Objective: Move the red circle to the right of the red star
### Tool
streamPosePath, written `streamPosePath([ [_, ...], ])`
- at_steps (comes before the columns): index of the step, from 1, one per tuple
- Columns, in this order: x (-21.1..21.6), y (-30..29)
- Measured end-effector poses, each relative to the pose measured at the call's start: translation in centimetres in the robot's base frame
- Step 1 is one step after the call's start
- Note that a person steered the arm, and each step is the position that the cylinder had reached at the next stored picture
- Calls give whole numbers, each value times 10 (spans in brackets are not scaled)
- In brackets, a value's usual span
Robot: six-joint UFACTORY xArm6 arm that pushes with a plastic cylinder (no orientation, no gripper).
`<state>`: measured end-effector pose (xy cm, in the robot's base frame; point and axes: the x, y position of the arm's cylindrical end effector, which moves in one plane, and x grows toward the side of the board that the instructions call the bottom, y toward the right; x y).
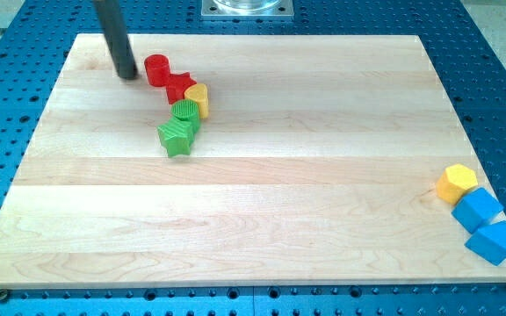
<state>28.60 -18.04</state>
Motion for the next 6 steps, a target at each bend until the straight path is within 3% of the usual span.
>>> streamPosePath([
  [1,0,55],
  [2,-3,4],
  [3,-3,13],
  [5,-6,129],
  [6,-25,127],
])
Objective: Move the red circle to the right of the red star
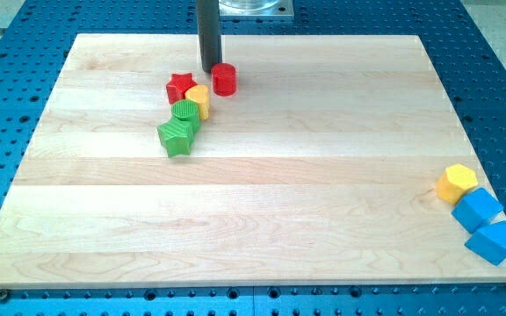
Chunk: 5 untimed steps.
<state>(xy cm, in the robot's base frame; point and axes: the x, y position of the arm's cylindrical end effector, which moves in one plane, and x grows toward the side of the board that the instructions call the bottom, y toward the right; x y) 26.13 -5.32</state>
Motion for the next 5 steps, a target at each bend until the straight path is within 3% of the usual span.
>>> streamPosePath([
  [1,13,45],
  [3,47,11],
  [4,49,43],
  [5,50,147],
])
